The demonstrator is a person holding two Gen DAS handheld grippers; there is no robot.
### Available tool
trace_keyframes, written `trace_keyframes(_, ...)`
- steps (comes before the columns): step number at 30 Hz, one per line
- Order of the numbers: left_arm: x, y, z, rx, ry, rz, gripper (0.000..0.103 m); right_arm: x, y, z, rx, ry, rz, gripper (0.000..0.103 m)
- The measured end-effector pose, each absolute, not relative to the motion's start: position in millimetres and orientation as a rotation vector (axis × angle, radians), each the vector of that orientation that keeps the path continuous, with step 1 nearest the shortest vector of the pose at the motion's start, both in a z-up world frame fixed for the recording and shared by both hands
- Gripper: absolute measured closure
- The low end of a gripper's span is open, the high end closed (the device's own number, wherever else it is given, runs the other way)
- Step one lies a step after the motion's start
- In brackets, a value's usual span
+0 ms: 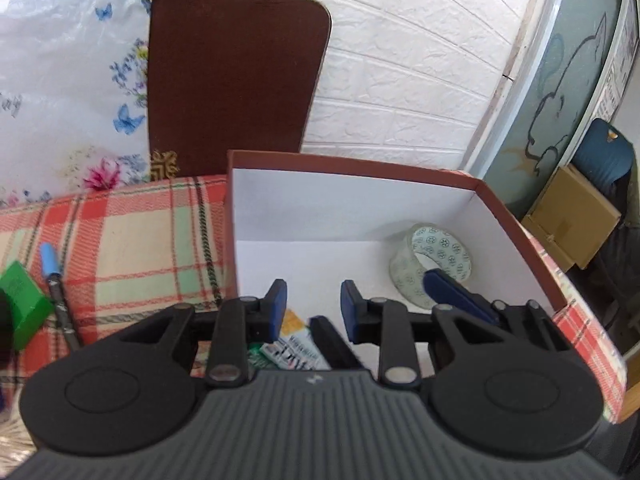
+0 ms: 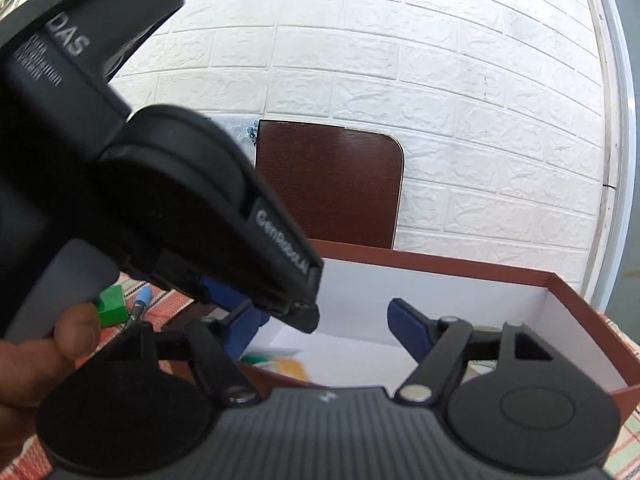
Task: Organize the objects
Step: 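Lift the snack bag into the brown box and open both grippers, then move both grippers to the cotton swab bag and grasp it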
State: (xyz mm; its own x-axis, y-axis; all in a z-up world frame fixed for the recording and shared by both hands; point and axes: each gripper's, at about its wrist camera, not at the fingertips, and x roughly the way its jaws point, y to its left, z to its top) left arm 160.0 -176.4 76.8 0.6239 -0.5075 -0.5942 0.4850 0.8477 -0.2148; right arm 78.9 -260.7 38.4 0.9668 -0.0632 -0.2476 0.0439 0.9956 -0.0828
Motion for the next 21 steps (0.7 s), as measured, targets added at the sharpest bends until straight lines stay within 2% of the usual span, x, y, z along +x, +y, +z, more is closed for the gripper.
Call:
trace_keyframes(4,135,-169,88,0.009,0.652,-0.537,0.059,62,-263,43,-0.001,0.247,-0.048,0.029)
trace_keyframes(10,94,-155,95,0.110,0.607,-0.444,0.059,19,-250,39,0.028,0.233,-0.055,0.027)
trace_keyframes(15,81,-122,81,0.115,0.651,-0.353,0.059,4,-239,18,0.081,0.387,0.012,0.027)
trace_keyframes(21,55,-47,27,0.142,0.698,-0.203,0.054,-5,-218,-11,0.089,0.594,0.079,0.027)
